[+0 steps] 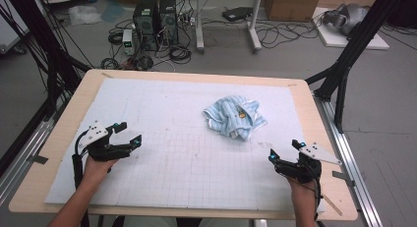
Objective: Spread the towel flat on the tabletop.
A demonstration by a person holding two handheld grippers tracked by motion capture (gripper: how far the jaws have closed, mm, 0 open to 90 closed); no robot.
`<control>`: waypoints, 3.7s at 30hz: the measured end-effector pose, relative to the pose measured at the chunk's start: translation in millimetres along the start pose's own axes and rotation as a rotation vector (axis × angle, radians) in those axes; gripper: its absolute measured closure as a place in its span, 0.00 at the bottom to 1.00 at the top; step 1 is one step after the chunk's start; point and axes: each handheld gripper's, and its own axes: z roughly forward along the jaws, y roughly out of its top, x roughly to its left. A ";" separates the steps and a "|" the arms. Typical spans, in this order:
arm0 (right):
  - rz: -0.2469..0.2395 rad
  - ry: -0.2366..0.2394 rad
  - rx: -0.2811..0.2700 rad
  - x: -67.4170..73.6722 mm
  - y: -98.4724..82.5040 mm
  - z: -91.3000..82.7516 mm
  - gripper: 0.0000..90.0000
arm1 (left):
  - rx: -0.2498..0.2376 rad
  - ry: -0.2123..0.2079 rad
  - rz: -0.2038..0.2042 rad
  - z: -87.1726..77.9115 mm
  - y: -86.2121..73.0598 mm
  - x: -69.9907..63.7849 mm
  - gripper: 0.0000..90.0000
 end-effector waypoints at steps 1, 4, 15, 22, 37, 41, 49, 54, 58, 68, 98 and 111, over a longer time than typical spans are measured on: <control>0.004 -0.001 0.000 -0.8 -0.6 -0.4 0.11 | 0.003 0.003 0.004 0.6 0.0 -0.3 0.21; 0.018 -0.007 0.000 -1.4 -1.8 -2.3 0.11 | 0.005 0.003 0.011 2.4 0.4 -1.3 0.21; 0.026 0.014 -0.006 0.2 -2.3 -0.3 0.11 | -0.003 0.009 0.017 2.1 1.8 -2.3 0.22; -0.015 0.076 -0.008 10.4 2.7 7.4 0.11 | 0.015 -0.002 0.029 2.1 0.7 -4.0 0.22; -0.074 0.168 0.015 41.8 23.1 33.8 0.11 | 0.023 0.019 0.012 -0.7 -2.8 0.7 0.24; -0.070 0.188 0.023 48.4 26.6 37.1 0.11 | 0.026 0.018 0.012 -1.2 -2.6 0.5 0.24; -0.087 0.202 0.052 58.8 35.7 56.6 0.11 | 0.027 0.030 0.006 0.1 -2.0 -1.1 0.25; -0.143 0.164 0.059 69.9 61.5 88.4 0.11 | 0.030 0.025 0.002 3.4 -2.0 -0.9 0.25; -0.155 0.134 0.105 76.5 76.3 122.7 0.11 | 0.029 0.022 -0.001 4.7 -2.0 0.2 0.26; -0.153 0.019 0.277 76.4 76.5 177.6 0.58 | 0.038 0.028 -0.013 3.1 -2.3 1.1 0.26; -0.128 0.390 0.114 115.6 56.2 86.1 0.92 | 0.025 0.046 -0.016 -0.8 -0.5 2.5 0.27; -0.083 0.346 0.126 98.1 23.5 19.0 0.88 | 0.032 0.046 -0.013 1.3 -1.1 0.4 0.27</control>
